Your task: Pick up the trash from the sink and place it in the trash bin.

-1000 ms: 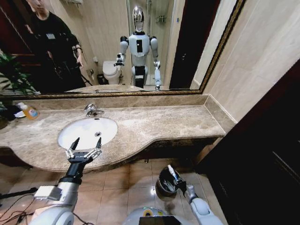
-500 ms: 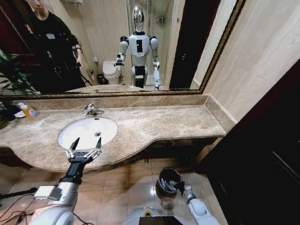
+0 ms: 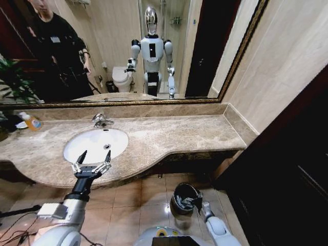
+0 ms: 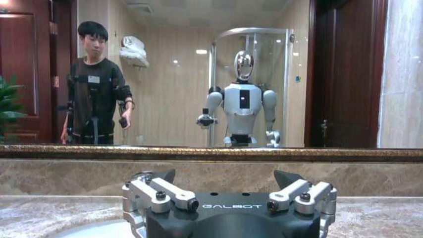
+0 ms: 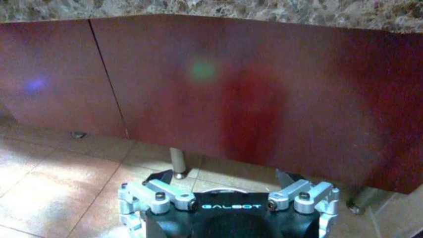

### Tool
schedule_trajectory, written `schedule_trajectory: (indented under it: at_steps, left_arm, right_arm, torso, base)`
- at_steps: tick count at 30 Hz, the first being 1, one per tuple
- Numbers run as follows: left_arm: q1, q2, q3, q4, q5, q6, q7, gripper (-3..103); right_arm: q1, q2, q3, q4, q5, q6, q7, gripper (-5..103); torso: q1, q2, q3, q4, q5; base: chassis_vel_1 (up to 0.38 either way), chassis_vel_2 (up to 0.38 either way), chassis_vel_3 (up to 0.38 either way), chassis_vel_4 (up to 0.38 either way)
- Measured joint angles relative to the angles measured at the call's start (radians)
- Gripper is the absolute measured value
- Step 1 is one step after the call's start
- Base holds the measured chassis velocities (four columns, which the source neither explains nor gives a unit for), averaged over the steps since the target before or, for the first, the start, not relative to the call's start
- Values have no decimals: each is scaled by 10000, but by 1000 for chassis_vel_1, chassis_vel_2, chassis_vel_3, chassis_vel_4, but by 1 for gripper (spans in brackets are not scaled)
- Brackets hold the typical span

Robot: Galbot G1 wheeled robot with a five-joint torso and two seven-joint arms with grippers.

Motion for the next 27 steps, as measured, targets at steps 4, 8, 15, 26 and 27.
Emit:
schedule_trajectory:
  at_steps: [4, 8, 15, 26, 27]
  left_arm:
    - [0, 0, 0, 0, 0, 0, 0, 100]
    - [0, 0, 0, 0, 0, 0, 0, 100]
    - [0, 0, 0, 0, 0, 0, 0, 100]
    - [0, 0, 0, 0, 0, 0, 0, 100]
    - [0, 0, 0, 0, 0, 0, 0, 100]
  right_arm:
    - [-141, -51, 15, 239, 162, 7, 18, 100]
    - [-585, -223, 86, 1156, 579, 31, 207, 100]
    - [-1414, -698, 359, 3228, 1764, 10, 646, 100]
    - [-2375, -246, 1713, 6158, 2221, -26, 466, 100]
    - [-2375, -246, 1713, 6158, 2221, -26, 466, 100]
  torso:
    - [0, 0, 0, 0, 0]
    - [0, 0, 0, 0, 0]
    - [0, 0, -1, 0, 0]
    - [0, 2, 0, 0, -1]
    - [0, 2, 0, 0, -1]
  base:
    - [0, 0, 0, 0]
    - [0, 0, 0, 0]
    - [0, 0, 0, 0]
    - [0, 0, 0, 0]
    - [0, 0, 0, 0]
